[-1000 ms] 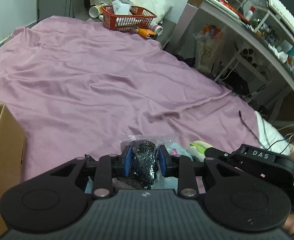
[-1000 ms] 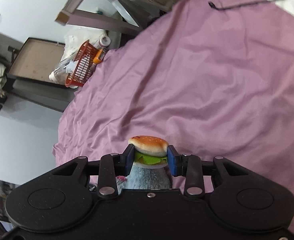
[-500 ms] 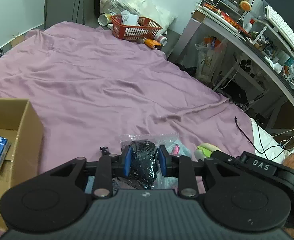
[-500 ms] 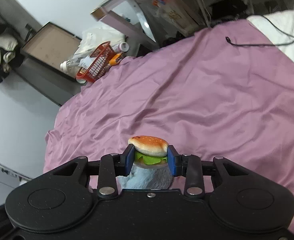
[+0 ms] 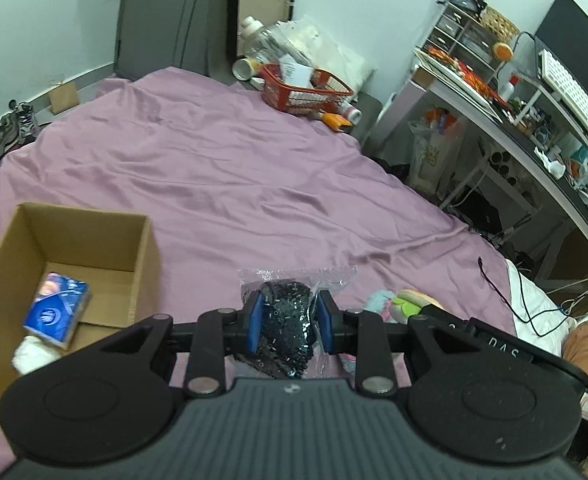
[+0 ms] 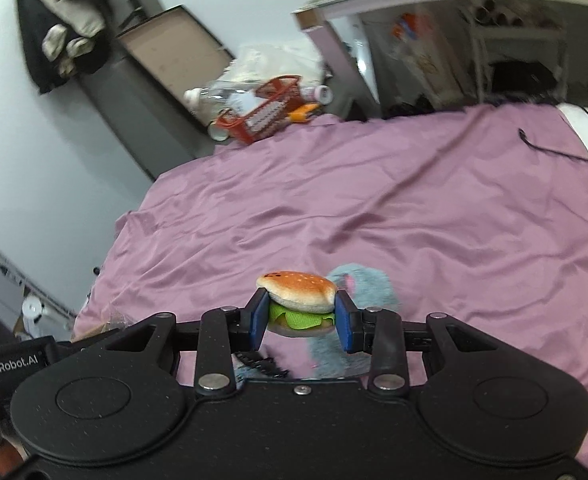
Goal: Organize soft objects
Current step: 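Carry the black bag and burger toy with both tools over the box, then open the left tool to drop the black bag while the right tool releases the burger into the box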
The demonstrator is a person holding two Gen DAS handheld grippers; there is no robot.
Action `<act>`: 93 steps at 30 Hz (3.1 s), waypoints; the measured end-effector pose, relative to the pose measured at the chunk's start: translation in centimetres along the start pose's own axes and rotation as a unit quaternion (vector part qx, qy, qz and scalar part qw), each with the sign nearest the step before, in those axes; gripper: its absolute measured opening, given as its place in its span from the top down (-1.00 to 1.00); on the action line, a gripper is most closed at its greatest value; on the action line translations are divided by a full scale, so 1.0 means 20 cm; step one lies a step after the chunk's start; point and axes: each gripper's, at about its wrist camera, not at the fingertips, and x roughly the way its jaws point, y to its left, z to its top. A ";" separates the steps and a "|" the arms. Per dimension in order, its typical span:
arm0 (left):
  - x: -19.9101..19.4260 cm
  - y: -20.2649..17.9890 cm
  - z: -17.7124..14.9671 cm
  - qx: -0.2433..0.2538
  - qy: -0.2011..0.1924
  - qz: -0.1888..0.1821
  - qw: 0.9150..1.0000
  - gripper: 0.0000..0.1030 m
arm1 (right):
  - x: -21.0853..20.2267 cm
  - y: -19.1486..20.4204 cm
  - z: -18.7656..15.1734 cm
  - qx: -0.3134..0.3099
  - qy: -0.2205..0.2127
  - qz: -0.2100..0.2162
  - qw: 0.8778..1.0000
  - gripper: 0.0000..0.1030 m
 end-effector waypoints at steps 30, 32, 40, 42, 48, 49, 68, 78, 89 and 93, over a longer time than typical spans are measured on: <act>-0.31 0.72 -0.04 -0.082 -0.018 0.038 0.996 0.46 | 0.00 0.73 -0.25 -0.211 0.017 0.057 0.976 0.33; -0.31 0.75 -0.05 -0.085 -0.016 0.037 0.996 0.46 | 0.00 0.76 -0.27 -0.217 0.023 0.061 0.974 0.33; -0.26 0.85 -0.09 -0.101 0.002 0.026 0.995 0.46 | 0.01 0.89 -0.34 -0.250 0.043 0.074 0.964 0.33; -0.23 0.86 -0.09 -0.103 0.010 0.021 0.994 0.46 | 0.02 0.92 -0.35 -0.256 0.048 0.076 0.963 0.33; -0.15 0.88 -0.12 -0.104 0.046 0.000 0.993 0.43 | 0.05 0.97 -0.37 -0.262 0.060 0.075 0.960 0.33; -0.13 0.89 -0.12 -0.106 0.056 -0.001 0.993 0.43 | 0.06 0.98 -0.37 -0.262 0.061 0.074 0.960 0.33; -0.22 1.03 -0.04 -0.119 0.053 0.015 0.991 0.28 | 0.13 1.11 -0.44 -0.274 0.075 0.081 0.955 0.33; -0.34 1.03 -0.02 -0.107 0.036 0.048 0.992 -0.02 | 0.17 1.10 -0.46 -0.256 0.075 0.072 0.961 0.16; -0.38 0.93 -0.05 -0.080 0.041 0.069 0.994 -0.57 | 0.04 1.03 -0.45 -0.251 0.083 0.073 0.962 -0.43; -0.39 0.88 -0.06 -0.071 0.041 0.074 0.994 -0.60 | -0.02 0.98 -0.43 -0.242 0.076 0.076 0.964 -0.57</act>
